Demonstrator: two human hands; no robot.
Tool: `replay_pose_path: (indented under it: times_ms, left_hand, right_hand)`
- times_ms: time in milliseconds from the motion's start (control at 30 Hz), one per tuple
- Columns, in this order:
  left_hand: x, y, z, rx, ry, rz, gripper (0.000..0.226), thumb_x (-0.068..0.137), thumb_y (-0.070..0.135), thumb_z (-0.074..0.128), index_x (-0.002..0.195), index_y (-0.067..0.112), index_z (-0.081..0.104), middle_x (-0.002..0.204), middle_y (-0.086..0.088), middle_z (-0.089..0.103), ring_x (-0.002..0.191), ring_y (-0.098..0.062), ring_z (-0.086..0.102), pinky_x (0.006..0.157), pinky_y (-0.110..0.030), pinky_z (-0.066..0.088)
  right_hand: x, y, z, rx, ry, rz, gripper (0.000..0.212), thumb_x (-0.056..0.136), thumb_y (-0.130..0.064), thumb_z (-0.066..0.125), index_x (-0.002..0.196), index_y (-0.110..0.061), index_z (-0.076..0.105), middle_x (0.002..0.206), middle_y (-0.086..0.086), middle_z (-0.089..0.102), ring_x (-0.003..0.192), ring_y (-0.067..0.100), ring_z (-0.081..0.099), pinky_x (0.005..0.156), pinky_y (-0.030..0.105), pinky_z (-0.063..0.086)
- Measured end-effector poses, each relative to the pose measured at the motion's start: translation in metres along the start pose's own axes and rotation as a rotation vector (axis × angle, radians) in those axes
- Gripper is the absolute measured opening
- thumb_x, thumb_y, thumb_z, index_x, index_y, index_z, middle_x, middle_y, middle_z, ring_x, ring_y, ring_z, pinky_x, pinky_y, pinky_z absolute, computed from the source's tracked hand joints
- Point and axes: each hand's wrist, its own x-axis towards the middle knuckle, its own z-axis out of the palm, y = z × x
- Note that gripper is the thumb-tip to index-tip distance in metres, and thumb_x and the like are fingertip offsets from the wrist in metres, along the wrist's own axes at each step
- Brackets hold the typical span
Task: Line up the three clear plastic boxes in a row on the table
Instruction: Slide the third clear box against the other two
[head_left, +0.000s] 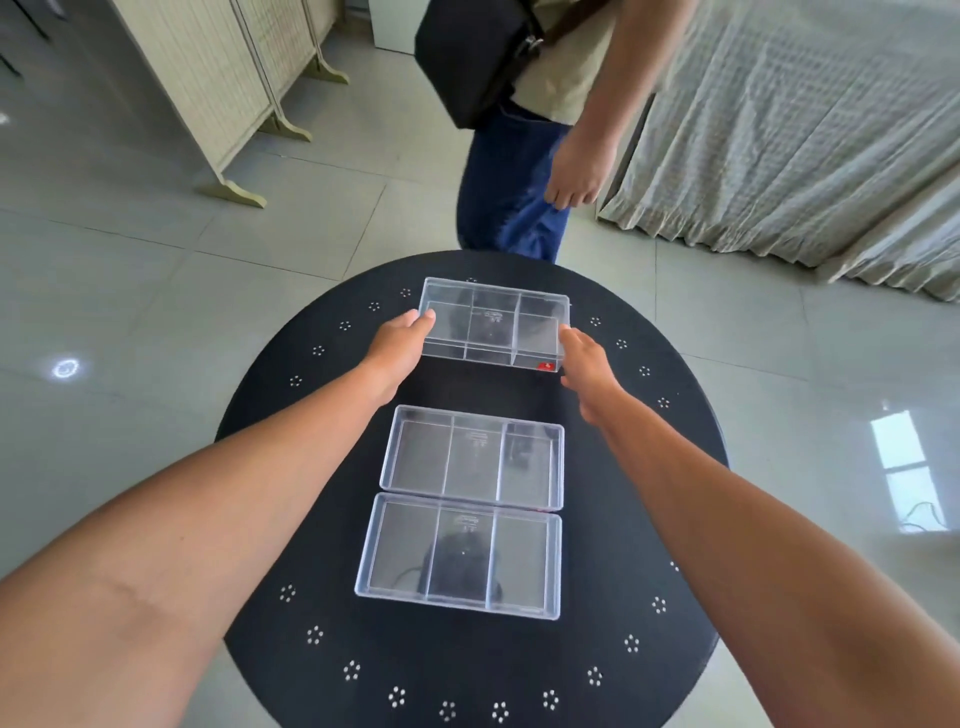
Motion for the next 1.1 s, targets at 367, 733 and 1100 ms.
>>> replay_pose_path:
  times_ms: [367, 733, 1100]
  left_hand:
    - [-0.047, -0.031, -0.013, 0.012, -0.04, 0.015, 0.06, 0.098, 0.049, 0.041, 0.15, 0.019, 0.037, 0.156, 0.001, 0.038, 0.142, -0.019, 0.038, 0.116, -0.04, 0.025]
    - [-0.063, -0.045, -0.015, 0.033, -0.068, 0.016, 0.062, 0.097, 0.051, 0.04, 0.15, 0.018, 0.036, 0.157, 0.001, 0.037, 0.144, -0.017, 0.034, 0.116, -0.037, 0.025]
    - [-0.072, -0.048, -0.012, 0.051, -0.085, 0.026, 0.062, 0.1, 0.045, 0.04, 0.154, 0.015, 0.027, 0.161, 0.001, 0.028, 0.148, -0.015, 0.025, 0.117, -0.032, 0.02]
  right_hand:
    - [-0.049, 0.035, 0.008, 0.016, -0.015, 0.001, 0.045, 0.092, -0.044, 0.038, 0.12, -0.019, 0.063, 0.122, 0.003, 0.067, 0.117, 0.027, 0.059, 0.107, 0.049, 0.042]
    - [-0.068, 0.041, 0.009, 0.037, 0.021, 0.006, 0.036, 0.099, -0.032, 0.036, 0.121, -0.016, 0.06, 0.126, 0.002, 0.06, 0.118, 0.025, 0.053, 0.098, 0.037, 0.038]
    - [-0.078, 0.042, 0.01, 0.065, 0.051, 0.05, 0.048, 0.096, -0.038, 0.036, 0.13, -0.013, 0.059, 0.128, 0.004, 0.063, 0.116, 0.023, 0.057, 0.091, 0.035, 0.043]
